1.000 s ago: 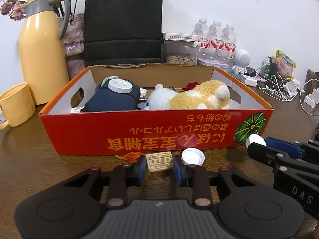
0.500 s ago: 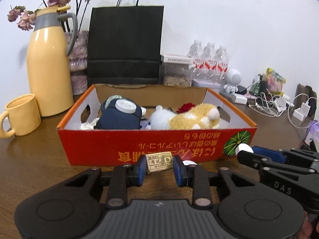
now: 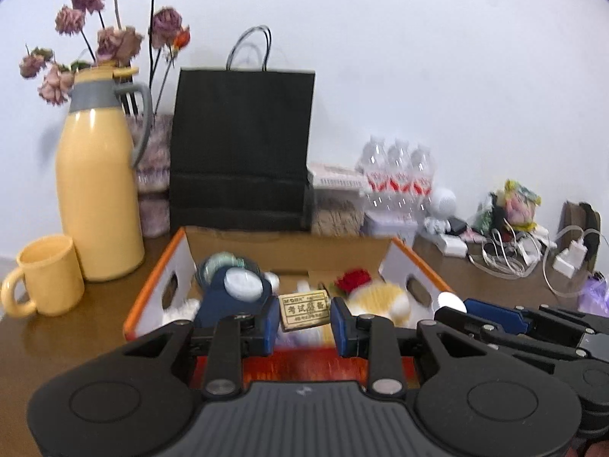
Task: Organize objects
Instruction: 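Carry the cap and gold block into the box and open both grippers, then move both grippers back toward the last white cap and orange piece, then grasp the last white cap with the right gripper while the left grasps the orange piece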
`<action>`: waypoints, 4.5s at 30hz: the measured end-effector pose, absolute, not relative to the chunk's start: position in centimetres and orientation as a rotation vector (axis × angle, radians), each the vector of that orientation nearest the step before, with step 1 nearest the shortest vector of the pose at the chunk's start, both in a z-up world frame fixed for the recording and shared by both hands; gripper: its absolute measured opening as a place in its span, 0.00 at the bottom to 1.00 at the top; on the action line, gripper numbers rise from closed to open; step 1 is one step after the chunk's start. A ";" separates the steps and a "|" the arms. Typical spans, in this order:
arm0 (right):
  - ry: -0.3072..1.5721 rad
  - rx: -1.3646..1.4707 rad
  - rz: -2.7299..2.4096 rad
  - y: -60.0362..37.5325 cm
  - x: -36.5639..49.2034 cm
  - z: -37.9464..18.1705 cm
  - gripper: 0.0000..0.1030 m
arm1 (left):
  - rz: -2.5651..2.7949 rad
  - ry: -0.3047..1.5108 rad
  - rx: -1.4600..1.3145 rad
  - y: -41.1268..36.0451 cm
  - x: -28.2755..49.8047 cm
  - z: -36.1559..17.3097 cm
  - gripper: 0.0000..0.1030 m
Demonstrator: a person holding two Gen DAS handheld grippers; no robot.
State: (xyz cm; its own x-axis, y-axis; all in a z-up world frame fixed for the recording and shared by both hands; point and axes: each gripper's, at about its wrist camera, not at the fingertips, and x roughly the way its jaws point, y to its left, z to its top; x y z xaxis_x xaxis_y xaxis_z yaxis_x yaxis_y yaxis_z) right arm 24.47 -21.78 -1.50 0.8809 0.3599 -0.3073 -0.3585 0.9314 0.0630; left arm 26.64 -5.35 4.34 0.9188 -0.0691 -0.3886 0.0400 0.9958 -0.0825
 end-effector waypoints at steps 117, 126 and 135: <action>0.526 -0.051 0.317 -18.0 25.2 -6.5 0.28 | 0.163 0.616 0.019 -4.4 28.0 -3.4 1.00; 0.520 -0.040 0.311 -20.7 25.5 -6.5 0.28 | 0.204 0.697 0.017 -6.6 30.9 -4.5 0.93; 0.515 -0.044 0.315 -20.5 25.4 -6.6 0.28 | 0.116 0.677 -0.033 -7.2 30.9 -4.4 0.45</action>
State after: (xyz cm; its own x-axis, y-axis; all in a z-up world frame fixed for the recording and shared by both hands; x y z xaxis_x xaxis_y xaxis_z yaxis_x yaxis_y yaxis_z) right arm 25.35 -20.54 -6.59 0.8230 0.2852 -0.4913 -0.3074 0.9509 0.0370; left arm 30.92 -7.24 -4.42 0.7732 0.0968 -0.6267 -0.1181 0.9930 0.0077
